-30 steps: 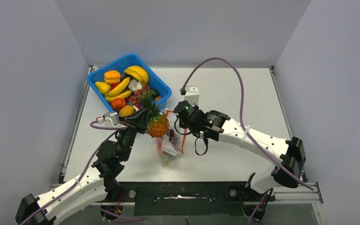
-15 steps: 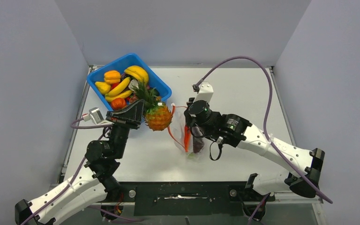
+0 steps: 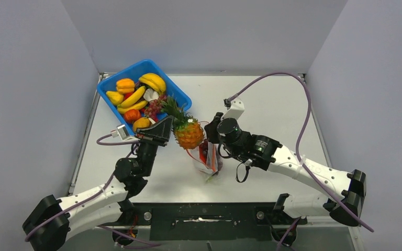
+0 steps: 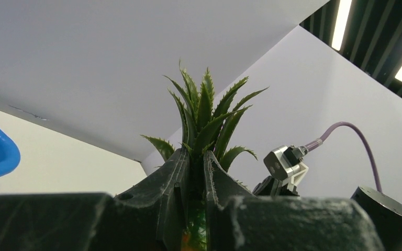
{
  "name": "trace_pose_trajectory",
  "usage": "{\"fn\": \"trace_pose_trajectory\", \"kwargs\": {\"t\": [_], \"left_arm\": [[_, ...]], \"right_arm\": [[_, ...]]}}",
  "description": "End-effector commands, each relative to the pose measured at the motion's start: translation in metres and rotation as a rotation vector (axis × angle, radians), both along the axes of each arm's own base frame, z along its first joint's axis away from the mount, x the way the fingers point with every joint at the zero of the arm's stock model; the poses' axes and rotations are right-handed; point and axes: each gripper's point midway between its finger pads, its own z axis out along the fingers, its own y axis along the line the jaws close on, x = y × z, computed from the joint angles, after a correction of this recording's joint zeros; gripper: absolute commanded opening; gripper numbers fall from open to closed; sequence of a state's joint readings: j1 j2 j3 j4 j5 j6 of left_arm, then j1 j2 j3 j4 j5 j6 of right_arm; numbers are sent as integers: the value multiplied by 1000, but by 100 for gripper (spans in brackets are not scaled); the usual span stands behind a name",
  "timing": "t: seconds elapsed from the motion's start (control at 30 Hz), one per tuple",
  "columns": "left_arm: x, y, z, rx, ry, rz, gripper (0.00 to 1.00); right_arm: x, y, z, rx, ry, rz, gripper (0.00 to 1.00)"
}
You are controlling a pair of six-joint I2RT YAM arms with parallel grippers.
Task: Place the food in the zip-top bag and seal the zipper
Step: Place the fake fruit in the zipper food storage bag.
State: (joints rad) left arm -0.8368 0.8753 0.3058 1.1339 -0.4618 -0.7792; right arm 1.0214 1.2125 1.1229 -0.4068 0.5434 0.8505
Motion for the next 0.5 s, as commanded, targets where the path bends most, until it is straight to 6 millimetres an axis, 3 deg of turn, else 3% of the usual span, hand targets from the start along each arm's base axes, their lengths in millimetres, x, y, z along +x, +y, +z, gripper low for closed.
{"fn": "trace_pose_trajectory", "kwargs": {"t": [0.0,0.27,0.47], "left_arm": [[-19,19,31,-183,-129,-4,0],[-26,8,10,-140,-175,-35,0],[-20,-2,-13,44,-160,30,0]], "right_arm": [[10,14,52,272,-70,-17,0],[22,22,64,403,-50,3,0],[17,41,75,452,-40,93,0]]}}
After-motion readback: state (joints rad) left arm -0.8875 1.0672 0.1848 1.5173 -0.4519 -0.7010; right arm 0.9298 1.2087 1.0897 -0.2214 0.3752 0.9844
